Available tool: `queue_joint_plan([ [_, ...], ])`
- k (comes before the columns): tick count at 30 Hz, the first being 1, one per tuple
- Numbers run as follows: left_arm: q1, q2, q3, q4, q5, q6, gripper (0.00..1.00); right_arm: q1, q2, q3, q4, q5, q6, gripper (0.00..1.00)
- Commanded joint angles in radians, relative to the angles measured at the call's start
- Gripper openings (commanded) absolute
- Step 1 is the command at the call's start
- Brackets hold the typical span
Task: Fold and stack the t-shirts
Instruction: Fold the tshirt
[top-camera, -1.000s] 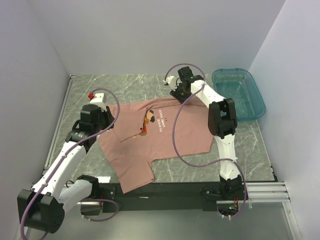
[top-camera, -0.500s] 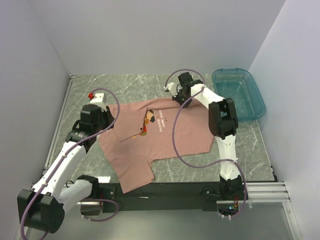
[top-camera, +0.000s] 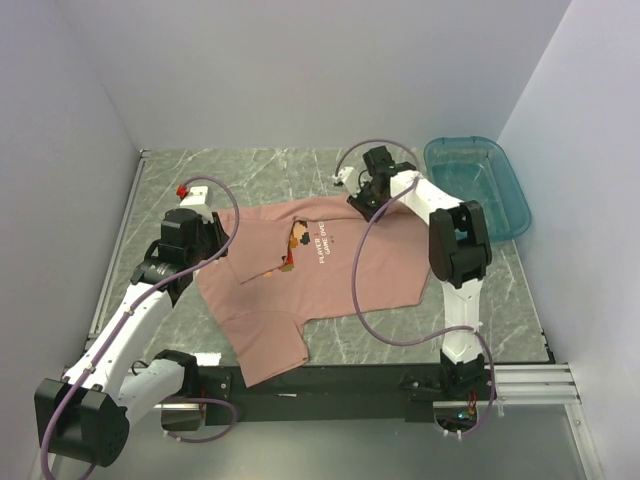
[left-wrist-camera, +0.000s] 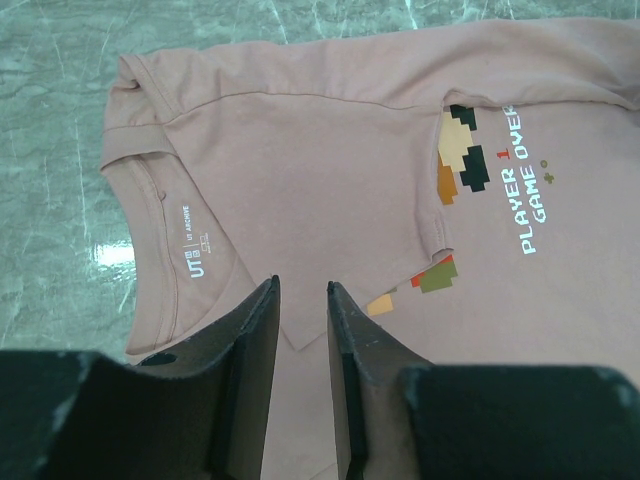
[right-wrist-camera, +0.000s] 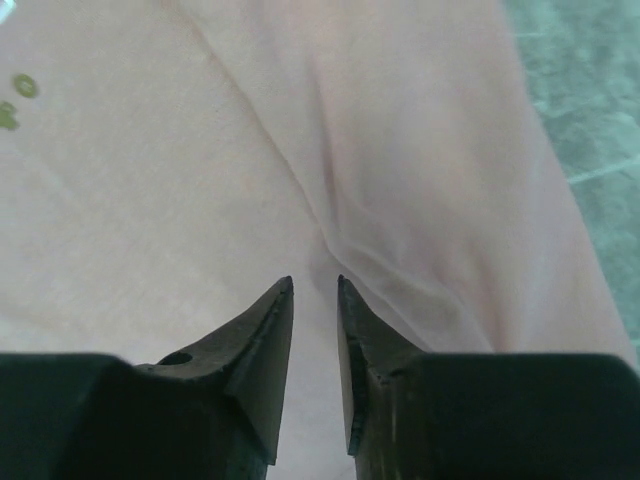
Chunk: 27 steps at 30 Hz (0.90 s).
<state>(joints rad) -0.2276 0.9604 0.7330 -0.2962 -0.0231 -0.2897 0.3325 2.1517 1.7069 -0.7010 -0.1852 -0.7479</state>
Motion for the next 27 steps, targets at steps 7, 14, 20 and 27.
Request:
queue_joint_plan([
  [7, 0.001, -0.015, 0.022, 0.037, 0.014, 0.014, 0.33, -0.128, -0.084, 0.083, -0.029, -0.031, 0.042, 0.33],
  [14, 0.001, -0.015, 0.022, 0.037, 0.014, 0.015, 0.33, -0.173, -0.041, 0.071, -0.023, 0.015, -0.005, 0.35],
  [20, 0.001, -0.014, 0.02, 0.037, 0.014, 0.014, 0.33, -0.181, 0.01, 0.118, -0.038, 0.016, -0.007, 0.35],
  [27, 0.001, -0.011, 0.023, 0.037, 0.015, 0.014, 0.33, -0.181, 0.037, 0.12, -0.043, 0.02, -0.007, 0.33],
])
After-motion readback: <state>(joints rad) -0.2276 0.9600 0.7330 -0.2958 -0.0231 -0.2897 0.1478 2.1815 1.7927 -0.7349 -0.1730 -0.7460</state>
